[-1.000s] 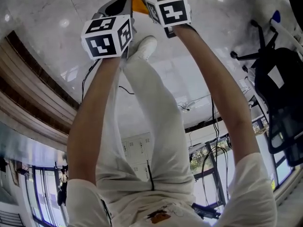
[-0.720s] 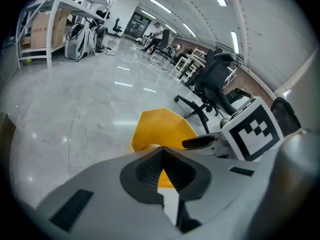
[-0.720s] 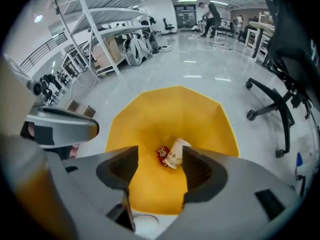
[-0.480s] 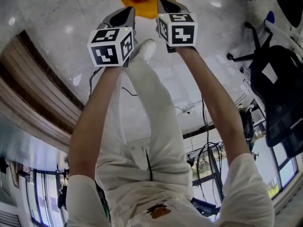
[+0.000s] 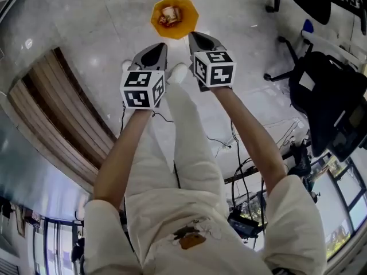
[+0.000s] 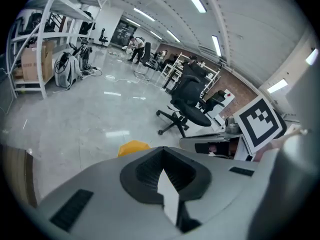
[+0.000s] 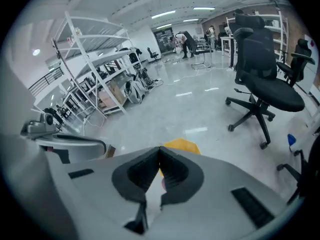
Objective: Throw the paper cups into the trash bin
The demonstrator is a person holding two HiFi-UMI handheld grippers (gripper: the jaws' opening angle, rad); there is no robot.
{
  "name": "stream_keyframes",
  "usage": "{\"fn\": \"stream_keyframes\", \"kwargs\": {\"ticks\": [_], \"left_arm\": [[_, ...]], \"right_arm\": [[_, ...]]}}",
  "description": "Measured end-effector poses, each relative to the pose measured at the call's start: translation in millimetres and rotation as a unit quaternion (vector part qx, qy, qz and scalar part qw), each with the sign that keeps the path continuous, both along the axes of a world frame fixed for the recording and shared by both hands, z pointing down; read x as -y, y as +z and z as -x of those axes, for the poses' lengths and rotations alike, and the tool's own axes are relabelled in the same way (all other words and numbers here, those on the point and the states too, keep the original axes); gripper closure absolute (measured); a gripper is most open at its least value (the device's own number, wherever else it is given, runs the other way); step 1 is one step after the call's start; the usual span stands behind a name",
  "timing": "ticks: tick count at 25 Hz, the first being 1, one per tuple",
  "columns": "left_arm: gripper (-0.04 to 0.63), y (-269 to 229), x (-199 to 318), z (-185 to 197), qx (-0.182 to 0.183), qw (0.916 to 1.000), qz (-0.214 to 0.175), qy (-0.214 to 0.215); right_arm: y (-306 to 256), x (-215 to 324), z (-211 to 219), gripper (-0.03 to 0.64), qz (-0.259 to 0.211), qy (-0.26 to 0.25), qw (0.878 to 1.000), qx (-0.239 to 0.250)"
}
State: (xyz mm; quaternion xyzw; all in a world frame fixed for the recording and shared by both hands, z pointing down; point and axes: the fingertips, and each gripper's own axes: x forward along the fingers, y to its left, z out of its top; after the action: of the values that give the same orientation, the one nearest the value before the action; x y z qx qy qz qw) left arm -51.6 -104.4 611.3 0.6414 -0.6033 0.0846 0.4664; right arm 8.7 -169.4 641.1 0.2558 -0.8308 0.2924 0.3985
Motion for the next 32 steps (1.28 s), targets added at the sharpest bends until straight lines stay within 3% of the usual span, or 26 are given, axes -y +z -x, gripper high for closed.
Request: {"fn": "stream_keyframes", "kwargs": {"ticks": [9,16,25,32], "left_arm": [[0.589,-186,-10,-16,0.002,0.9974,-0.07,0.02],[0.589,-298,-27,-7,0.008,0.9917,-0.126,0.024],[0.589,-398,-86,-12,0.0,0.9854,-0.168,0.028],[0.589,-456,-107,-2,0.003,0.9772,-0.212,0.016]], "right_arm": [[-186,-35,15,0.611,-0.014,0.006,0.997,0.077],[-300,-58,20,0.611,-0.048,-0.004,0.991,0.126],[-410,-108,14,0.611,-0.071,-0.017,0.983,0.171],[-477,-144,28,0.611,-0.11,-0.04,0.969,0.218]]}}
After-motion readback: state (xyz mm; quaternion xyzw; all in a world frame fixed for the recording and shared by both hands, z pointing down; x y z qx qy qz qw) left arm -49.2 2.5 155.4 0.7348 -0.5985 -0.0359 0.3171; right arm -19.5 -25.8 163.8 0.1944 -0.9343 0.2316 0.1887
